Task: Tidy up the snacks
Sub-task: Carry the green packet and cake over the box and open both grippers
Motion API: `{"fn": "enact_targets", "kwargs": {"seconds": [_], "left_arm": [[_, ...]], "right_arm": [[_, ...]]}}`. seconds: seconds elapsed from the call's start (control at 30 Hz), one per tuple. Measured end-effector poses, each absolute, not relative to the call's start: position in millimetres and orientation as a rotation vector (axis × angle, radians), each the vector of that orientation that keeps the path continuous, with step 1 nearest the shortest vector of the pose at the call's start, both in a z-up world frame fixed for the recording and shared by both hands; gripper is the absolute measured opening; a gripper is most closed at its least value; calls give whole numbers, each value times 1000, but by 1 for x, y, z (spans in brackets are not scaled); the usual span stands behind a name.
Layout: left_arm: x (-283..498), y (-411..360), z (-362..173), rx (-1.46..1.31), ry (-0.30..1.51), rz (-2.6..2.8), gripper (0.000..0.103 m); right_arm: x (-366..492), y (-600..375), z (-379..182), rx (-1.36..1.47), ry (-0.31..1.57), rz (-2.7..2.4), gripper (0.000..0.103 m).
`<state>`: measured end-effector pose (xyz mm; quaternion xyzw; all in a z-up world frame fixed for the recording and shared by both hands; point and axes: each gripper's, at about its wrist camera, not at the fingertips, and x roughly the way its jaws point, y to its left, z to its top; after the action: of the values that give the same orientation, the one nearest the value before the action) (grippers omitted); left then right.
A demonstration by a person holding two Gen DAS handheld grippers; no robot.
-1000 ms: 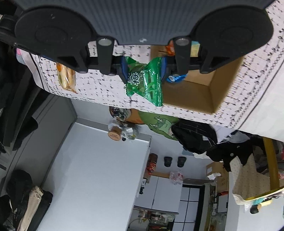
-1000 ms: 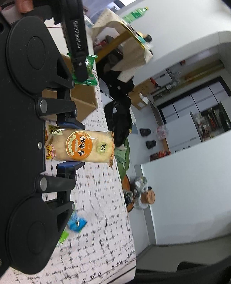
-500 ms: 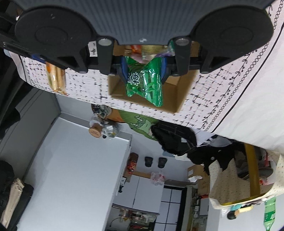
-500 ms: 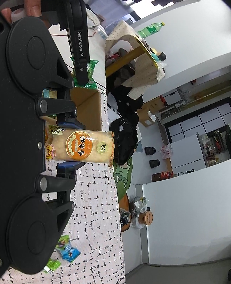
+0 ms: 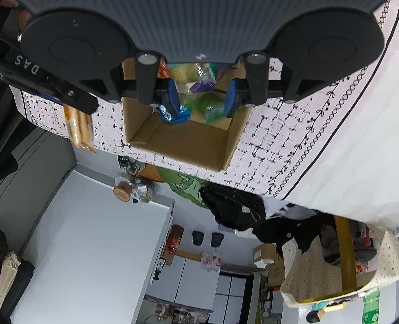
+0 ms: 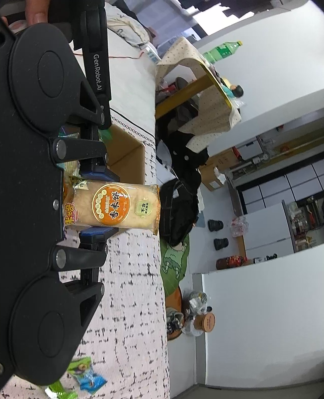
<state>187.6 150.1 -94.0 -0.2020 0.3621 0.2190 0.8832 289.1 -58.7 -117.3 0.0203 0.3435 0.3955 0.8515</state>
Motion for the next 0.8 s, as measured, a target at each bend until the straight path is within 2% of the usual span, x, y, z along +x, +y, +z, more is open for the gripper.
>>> {"fn": "enact_targets", "kwargs": {"seconds": [0.13,0.4,0.5,0.57,0.63,0.8], "left_arm": [[179,153,-91,-415,759,466,40],[163,163,-85,-425,756,507,54],[159,165,-83,-424,756,524,60],[157,166,-82,-423,756,531,63],[156,166,-81,-421,756,534,67],[157,161,-81,-421,753,523,74]], "right_arm": [[286,-47,-117,25,722,871,35],[285,-20,-120,22,751,947,36],[284,-16,-120,12,747,966,39],[280,-16,-119,9,737,981,49],[281,-22,-118,22,737,973,54],[288,-41,-114,44,738,944,56]]}}
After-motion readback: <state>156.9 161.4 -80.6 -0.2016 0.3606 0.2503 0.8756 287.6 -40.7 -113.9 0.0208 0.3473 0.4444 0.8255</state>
